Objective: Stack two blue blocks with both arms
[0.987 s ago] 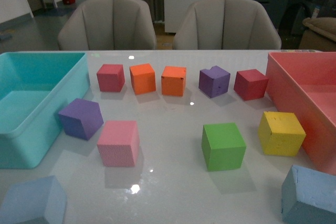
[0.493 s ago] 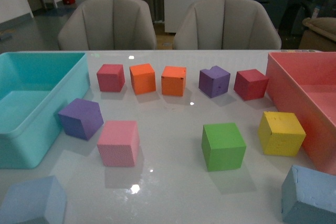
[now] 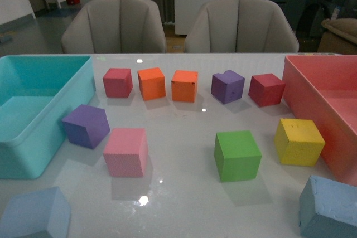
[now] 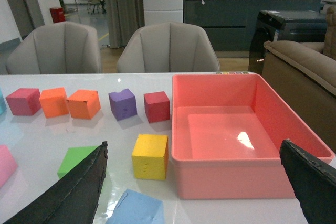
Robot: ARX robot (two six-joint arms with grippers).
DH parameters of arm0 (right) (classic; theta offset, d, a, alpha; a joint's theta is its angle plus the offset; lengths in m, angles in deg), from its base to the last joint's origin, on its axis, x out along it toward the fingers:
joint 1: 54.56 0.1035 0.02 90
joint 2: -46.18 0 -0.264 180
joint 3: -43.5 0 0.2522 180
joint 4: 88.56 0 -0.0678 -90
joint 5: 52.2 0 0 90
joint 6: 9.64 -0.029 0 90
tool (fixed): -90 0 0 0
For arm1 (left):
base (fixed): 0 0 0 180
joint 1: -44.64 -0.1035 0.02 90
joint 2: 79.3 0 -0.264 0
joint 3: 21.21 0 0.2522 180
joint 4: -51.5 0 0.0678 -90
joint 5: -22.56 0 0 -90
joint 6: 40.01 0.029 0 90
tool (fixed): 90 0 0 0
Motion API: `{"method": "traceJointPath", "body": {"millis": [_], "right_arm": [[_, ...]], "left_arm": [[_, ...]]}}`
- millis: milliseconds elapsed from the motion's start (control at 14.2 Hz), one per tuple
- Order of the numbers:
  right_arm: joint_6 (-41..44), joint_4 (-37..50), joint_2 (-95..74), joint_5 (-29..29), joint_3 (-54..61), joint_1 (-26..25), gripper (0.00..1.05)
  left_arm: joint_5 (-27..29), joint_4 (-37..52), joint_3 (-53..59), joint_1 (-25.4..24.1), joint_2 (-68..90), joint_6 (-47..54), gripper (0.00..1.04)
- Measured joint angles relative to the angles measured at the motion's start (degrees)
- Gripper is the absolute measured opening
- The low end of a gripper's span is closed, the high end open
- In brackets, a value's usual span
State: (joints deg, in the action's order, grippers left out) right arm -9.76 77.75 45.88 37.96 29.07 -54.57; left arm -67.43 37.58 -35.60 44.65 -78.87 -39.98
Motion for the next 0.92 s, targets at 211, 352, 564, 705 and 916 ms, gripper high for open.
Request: {"method": "traceJointPath", "body": {"millis": [211, 352, 564, 705, 916], "right_arm": [[-1.8, 10.5, -9.7, 17.3, -2.1, 4.7, 0.98], [-2.9, 27.4, -30.7, 18.3, -11.6, -5.4, 0.98], [-6.7, 25.7, -63.1, 7.3, -25.9, -8.0, 0.98], [-9.0, 20.5, -75.3, 6.0, -29.4, -2.8, 0.98], [-13.7, 17.0, -83.8, 4.8, -30.8, 5.4, 0.98]], "left_arm": [[0.0, 0.0, 0.0, 0.0, 0.0, 0.0, 0.98], [0.0, 0.0, 0.0, 0.0, 0.0, 0.0, 0.98], [0.0, 0.0, 0.0, 0.0, 0.0, 0.0, 0.98], [0.0, 0.0, 0.0, 0.0, 0.0, 0.0, 0.98], [0.0, 0.0, 0.0, 0.0, 0.0, 0.0, 0.98]]}}
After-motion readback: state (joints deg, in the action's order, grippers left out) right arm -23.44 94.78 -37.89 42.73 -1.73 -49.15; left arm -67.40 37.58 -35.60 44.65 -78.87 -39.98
